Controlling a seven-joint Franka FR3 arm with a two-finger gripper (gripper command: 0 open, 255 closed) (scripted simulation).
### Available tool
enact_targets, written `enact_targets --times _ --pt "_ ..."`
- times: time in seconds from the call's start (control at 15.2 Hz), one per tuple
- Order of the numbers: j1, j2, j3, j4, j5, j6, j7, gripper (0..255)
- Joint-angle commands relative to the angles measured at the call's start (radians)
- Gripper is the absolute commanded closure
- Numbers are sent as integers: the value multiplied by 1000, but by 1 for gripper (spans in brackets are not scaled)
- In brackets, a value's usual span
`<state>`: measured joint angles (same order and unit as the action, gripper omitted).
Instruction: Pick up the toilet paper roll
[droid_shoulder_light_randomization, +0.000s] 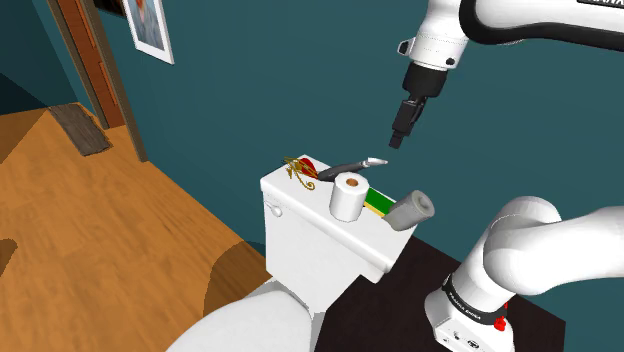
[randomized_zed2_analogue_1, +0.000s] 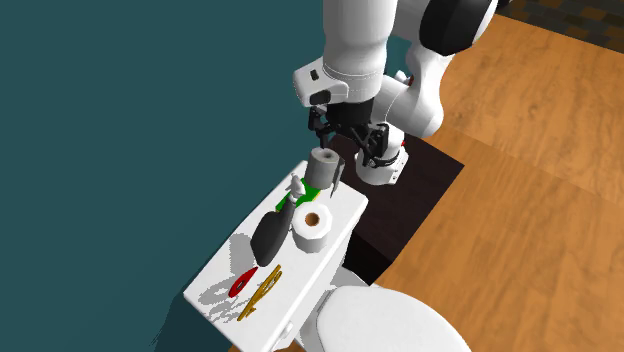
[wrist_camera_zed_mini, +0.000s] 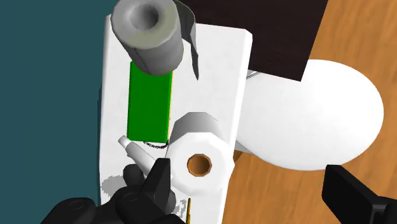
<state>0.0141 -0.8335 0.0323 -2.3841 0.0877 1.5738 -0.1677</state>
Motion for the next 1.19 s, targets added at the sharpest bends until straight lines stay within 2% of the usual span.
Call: enact_targets --times 0.0,0.86,1.12 --pt "0 0 0 0 0 0 0 0" --pt "48 -65 50 -396 -218 113 -196 0" --pt "48 -57 51 -433 -218 158 -189 0"
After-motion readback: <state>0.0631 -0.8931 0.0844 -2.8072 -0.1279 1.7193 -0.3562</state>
